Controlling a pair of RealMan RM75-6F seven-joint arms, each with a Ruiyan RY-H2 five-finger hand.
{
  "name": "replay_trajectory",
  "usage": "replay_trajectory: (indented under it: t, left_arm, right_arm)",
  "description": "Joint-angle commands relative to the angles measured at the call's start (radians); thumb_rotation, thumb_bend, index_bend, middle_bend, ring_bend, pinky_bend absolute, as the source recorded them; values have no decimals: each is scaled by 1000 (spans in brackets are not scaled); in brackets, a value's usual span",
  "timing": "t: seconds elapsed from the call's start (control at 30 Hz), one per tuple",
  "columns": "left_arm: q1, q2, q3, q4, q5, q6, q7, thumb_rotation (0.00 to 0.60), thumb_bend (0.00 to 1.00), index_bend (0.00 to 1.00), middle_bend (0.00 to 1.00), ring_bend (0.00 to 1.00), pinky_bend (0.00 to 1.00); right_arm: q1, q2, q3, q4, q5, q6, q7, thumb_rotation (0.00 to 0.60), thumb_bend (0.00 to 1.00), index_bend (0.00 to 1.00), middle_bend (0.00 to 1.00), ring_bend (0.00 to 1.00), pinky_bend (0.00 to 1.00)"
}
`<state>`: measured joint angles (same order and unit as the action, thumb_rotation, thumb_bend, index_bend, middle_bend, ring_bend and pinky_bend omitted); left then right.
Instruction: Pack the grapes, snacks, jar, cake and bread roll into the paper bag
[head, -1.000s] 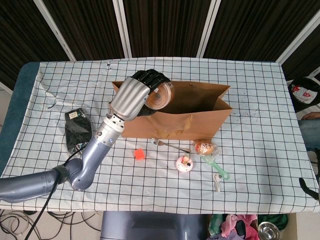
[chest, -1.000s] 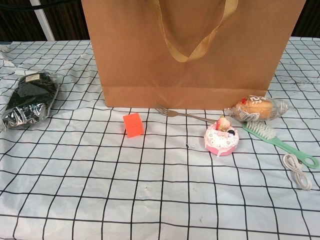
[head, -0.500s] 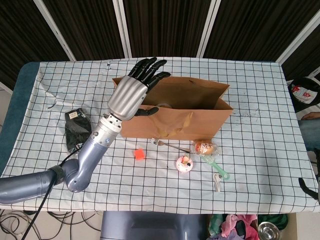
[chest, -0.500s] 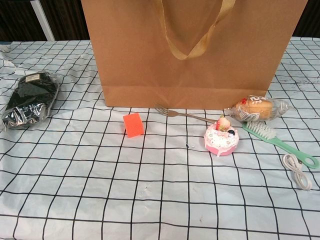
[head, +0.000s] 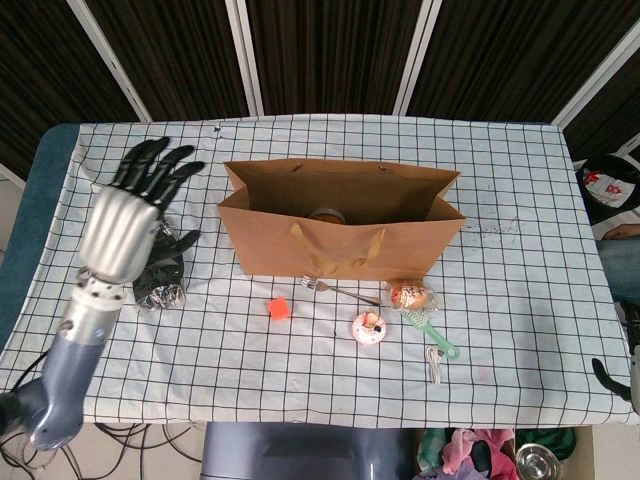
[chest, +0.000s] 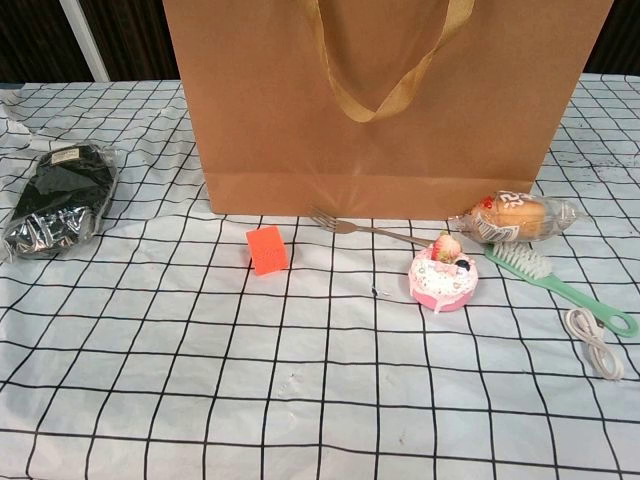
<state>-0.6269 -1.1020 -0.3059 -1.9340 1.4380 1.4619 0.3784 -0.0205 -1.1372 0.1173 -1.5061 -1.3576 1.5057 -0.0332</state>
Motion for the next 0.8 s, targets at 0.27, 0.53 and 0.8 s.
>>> replay_trajectory:
  t: [0.27,0.53,0.8]
  left_arm:
    - [350,106,293,226,154,223,-235,600,79,213,143,59,135]
    - [415,43,343,370,143,193,-343,600,82,211,142,59,94]
    - [420,-3,341,438,159,154,-414,600,89,192,131,0,2]
  right_arm:
    - [31,10,-33,-33,-70,-46,22,600,222,73,100,199,233]
    - [122,77,-80,-190,-197,-169,14,600,206,74,100,199,232]
    - [268,107,-74,-380,-264,-349,-120,600,175,74,103,199,232]
